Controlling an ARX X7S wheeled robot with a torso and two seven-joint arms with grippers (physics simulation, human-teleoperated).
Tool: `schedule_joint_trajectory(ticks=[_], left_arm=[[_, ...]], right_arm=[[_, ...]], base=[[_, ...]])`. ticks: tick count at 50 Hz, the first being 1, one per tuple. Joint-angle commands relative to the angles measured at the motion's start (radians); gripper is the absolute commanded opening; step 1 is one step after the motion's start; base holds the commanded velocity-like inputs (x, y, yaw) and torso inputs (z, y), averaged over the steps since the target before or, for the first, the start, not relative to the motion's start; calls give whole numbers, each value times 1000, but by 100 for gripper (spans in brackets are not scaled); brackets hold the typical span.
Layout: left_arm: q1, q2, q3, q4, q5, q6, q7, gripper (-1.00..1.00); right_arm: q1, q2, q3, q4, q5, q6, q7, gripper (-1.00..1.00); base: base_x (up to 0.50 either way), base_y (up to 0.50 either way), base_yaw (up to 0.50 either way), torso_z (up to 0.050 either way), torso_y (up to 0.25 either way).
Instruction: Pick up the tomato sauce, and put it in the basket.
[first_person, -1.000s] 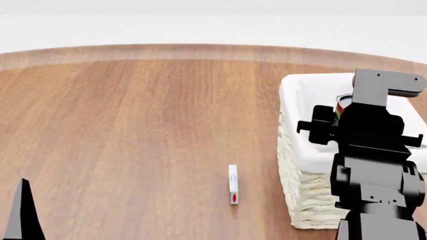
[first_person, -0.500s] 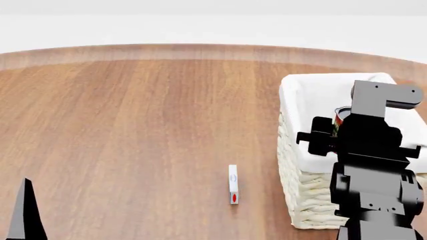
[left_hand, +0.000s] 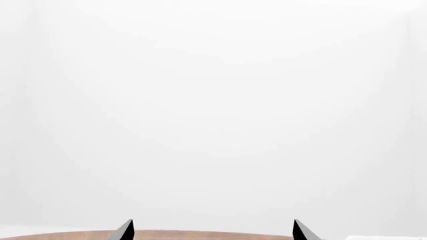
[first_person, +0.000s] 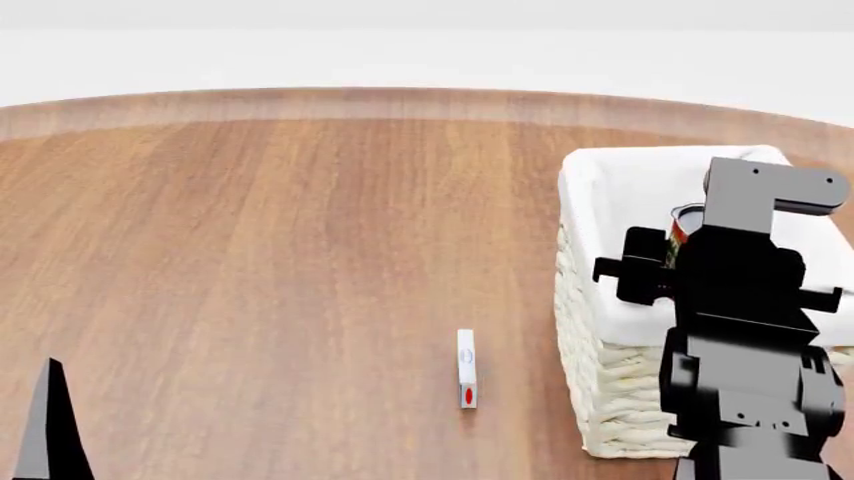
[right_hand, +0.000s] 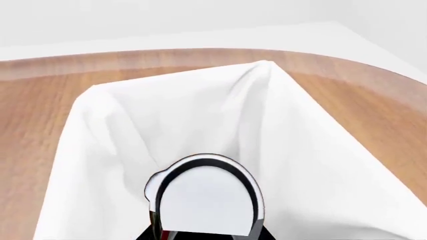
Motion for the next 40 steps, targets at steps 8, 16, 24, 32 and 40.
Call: schedule_joint_trajectory(ticks=[8,16,24,32,40], left_arm=[[3,-4,-5,-9,-9,15,-2,100],[3,-6,-7,-7,-14,17,-4,100],[4,-8,-4,-7,-14,20,-5,100],[6,-9,-6,-11,-16,25,-6,100],[-9,-6,11,-20,-16,21,1,100]], right_arm=[[3,-1,-5,0,-26,-12,-27,100],[8,1,-4,0,-26,-6,-21,100],[7,2,-3,0,-25,-7,-22,100],[1,-2,-34,0,-48,-63,3,100],[-4,-33,-157,0,-67,-289,-21,100]], base=[[0,0,0,0,1],[0,0,0,0,0],[0,0,0,0,0],[0,0,0,0,0],[0,0,0,0,0]])
